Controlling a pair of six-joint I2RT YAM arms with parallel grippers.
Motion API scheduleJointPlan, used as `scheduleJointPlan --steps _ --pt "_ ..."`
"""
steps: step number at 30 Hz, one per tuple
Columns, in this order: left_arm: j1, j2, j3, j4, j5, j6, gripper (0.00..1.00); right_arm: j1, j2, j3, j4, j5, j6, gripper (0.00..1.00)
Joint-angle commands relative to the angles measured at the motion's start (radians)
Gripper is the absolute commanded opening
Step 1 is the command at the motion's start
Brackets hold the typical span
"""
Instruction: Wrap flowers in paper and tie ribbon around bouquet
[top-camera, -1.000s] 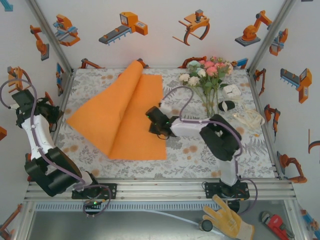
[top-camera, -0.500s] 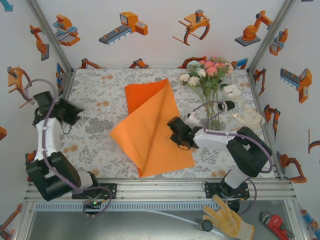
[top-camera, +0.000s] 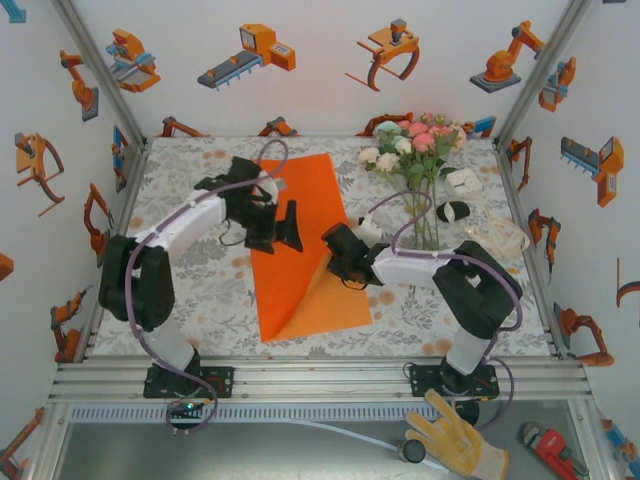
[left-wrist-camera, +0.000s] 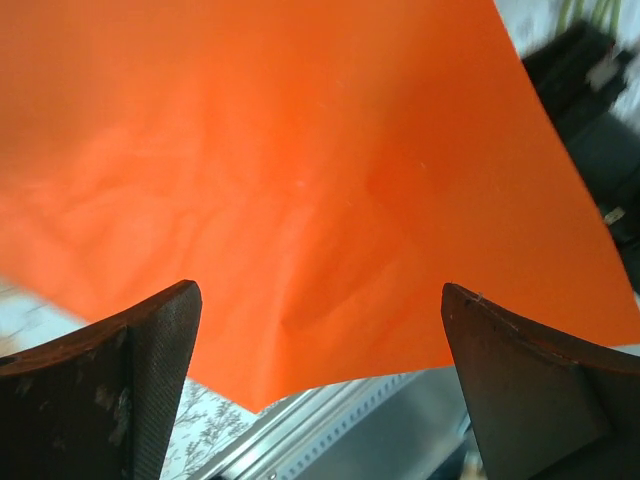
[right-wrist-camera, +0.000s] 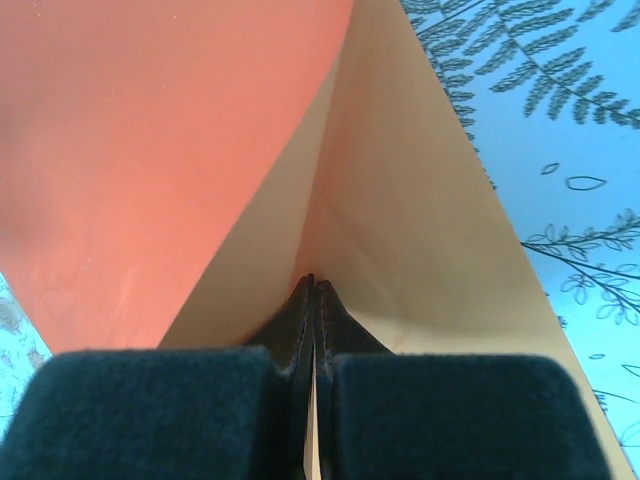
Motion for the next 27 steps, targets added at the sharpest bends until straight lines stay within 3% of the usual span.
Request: scheduleJointPlan --steps 1,4,7,14,16,18,25,27 --pt "-0.111 -0.009 -0.001 -0.002 0.162 0.097 0.97 0.006 0.083 -0.038 -0.131 -0.026 -0.032 0.0" --pt "-0.172 -0.047 -0.075 0.116 0.161 0.055 0.97 0.007 0.099 -0.023 -0.131 -0.03 -0.031 0.0" --pt "-0.17 -0.125 -0.185 0.261 0.192 0.0 0.97 0.007 0.116 -0.006 -0.131 -0.04 -0.032 0.0" --pt "-0.138 -0.347 -0.309 0.414 0.184 -0.082 0.97 0.006 0.116 -0.016 -0.132 -0.04 -0.039 0.0" --pt "-0.158 -0.412 -0.332 0.411 0.174 -0.044 0.97 0.006 0.112 -0.022 -0.133 -0.04 -0.038 0.0" --pt "-0.201 -0.45 -0.357 0.379 0.12 0.036 0.97 0.006 0.109 -0.026 -0.128 -0.045 -0.034 0.0" --pt "-0.331 -0.457 -0.465 0.473 -0.261 0.17 0.99 0.006 0.107 -0.018 -0.125 -0.056 -0.037 0.0" --pt "-0.333 -0.448 -0.499 0.551 -0.305 0.145 0.85 0.005 0.106 -0.017 -0.125 -0.058 -0.037 0.0"
